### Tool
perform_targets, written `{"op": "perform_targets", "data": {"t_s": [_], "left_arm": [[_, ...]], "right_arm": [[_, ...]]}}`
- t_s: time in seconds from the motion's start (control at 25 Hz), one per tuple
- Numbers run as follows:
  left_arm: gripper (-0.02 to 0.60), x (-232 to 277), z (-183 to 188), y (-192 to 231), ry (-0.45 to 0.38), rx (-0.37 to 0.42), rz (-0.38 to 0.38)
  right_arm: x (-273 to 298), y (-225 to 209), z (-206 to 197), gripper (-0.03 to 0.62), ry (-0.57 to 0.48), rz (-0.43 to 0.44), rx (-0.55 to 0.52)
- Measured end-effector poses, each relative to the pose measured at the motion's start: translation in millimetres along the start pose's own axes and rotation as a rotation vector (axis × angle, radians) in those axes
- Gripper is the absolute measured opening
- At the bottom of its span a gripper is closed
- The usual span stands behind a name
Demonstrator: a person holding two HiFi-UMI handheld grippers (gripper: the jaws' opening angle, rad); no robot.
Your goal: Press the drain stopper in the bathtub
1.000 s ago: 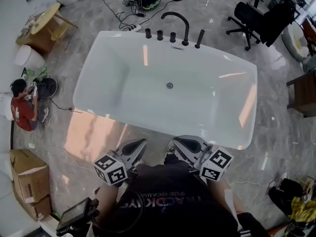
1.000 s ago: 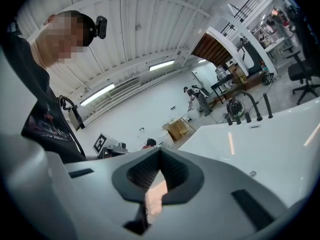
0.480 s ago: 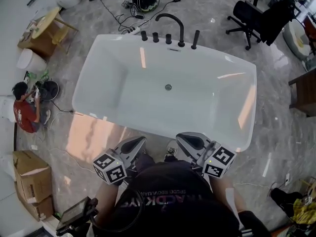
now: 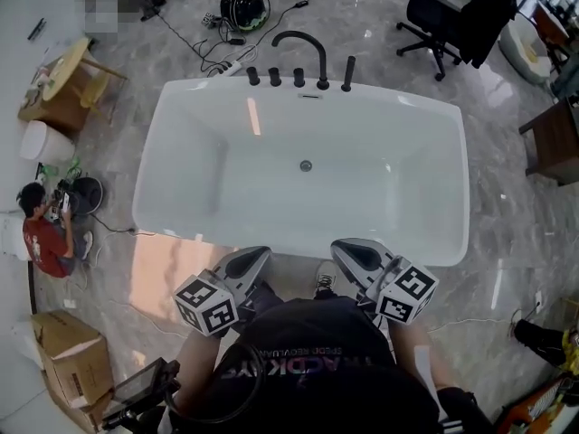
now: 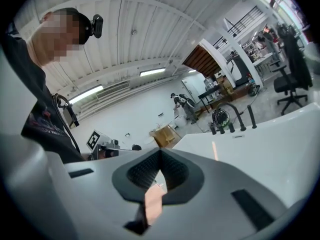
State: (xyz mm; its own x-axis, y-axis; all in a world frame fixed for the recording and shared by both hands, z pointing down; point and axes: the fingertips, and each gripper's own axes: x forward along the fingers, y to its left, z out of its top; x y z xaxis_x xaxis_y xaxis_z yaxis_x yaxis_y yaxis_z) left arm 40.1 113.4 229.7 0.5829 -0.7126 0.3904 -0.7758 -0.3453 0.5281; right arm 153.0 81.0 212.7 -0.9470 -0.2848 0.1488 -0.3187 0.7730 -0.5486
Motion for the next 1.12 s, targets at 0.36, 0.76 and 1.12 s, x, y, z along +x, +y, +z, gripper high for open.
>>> {"op": "perform_targets", "data": {"t_s": [0.36,0.76,1.12], "left_arm": [[0.008,-20,21,70,0.102,0.083,-0.077],[0.008,-33,32,127,0.168,0.057,-0.125],[0.008,-53,64,144,0.177,0.082,-0.153]], "right_arm": [[60,15,-7,0.015,-0.058,-0.194,0.02],[117,33,-4,0.014,-0.082,-0.306,0.032],[146,51,10,0.014,-0.094,-0.361,0.048]]}}
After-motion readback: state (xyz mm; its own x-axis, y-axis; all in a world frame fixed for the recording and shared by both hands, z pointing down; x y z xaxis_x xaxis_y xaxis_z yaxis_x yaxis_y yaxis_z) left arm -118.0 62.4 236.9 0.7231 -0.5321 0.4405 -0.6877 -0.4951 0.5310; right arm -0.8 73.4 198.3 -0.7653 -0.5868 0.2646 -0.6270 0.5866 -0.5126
